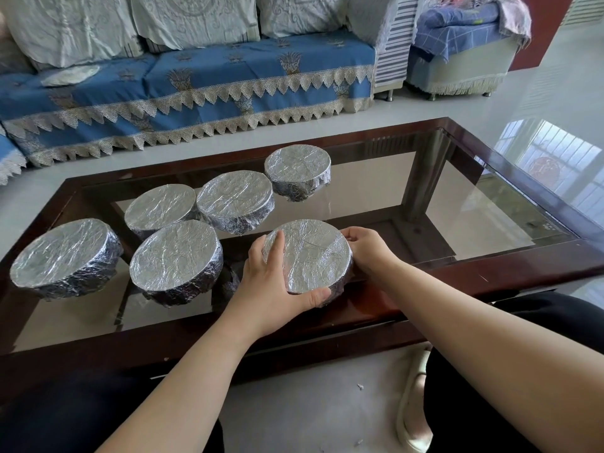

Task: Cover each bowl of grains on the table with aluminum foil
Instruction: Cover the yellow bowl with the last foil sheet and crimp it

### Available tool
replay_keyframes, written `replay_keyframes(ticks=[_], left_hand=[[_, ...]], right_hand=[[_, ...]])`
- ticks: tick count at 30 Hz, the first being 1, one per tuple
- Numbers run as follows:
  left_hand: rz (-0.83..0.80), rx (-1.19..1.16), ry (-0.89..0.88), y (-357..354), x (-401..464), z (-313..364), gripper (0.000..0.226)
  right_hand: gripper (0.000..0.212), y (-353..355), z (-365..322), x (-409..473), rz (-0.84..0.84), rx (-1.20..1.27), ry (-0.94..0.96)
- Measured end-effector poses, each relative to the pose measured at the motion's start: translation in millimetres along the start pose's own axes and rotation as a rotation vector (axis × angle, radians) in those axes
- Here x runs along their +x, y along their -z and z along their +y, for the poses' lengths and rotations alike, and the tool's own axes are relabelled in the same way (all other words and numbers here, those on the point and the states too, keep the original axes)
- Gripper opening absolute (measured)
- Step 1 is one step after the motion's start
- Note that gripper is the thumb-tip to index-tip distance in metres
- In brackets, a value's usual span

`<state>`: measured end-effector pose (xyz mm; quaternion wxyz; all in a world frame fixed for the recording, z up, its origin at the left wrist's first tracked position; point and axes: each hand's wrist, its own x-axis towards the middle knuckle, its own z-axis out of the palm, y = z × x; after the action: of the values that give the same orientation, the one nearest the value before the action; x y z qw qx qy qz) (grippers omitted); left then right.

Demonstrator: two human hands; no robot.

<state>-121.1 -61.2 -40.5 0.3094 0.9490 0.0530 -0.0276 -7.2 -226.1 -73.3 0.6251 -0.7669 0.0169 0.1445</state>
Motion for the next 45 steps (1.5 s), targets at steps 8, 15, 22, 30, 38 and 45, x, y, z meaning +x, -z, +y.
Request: replay_keyframes(ticks=[8, 15, 22, 30, 38, 45], left_hand=[[0.011, -0.011, 0.003, -2, 0, 0, 0.125], [-0.001, -0.012, 0.006, 0, -1, -2, 0.125], [-0.001, -0.009, 0.005, -1, 2, -1, 0.126], [-0.006, -0.029, 0.003, -3, 3, -2, 0.128], [0.008, -0.11, 0.001, -7, 4, -7, 0.134], [0.011, -0.136, 0.01, -7, 5, -9, 0.139]], right_hand=[[0.015, 2, 0, 3, 0.038, -0.113, -0.022], [0.045, 6, 0, 2, 0.103, -0.243, 0.018], [0.057, 9, -2, -12, 0.116, -0.145, -0.058], [0.067, 1, 17, -27, 0.011, 0.156, -0.093], [0.094, -6, 20, -31, 0.064, 0.15, -0.034], [0.069, -3, 13, -28, 0.039, 0.015, -0.035]])
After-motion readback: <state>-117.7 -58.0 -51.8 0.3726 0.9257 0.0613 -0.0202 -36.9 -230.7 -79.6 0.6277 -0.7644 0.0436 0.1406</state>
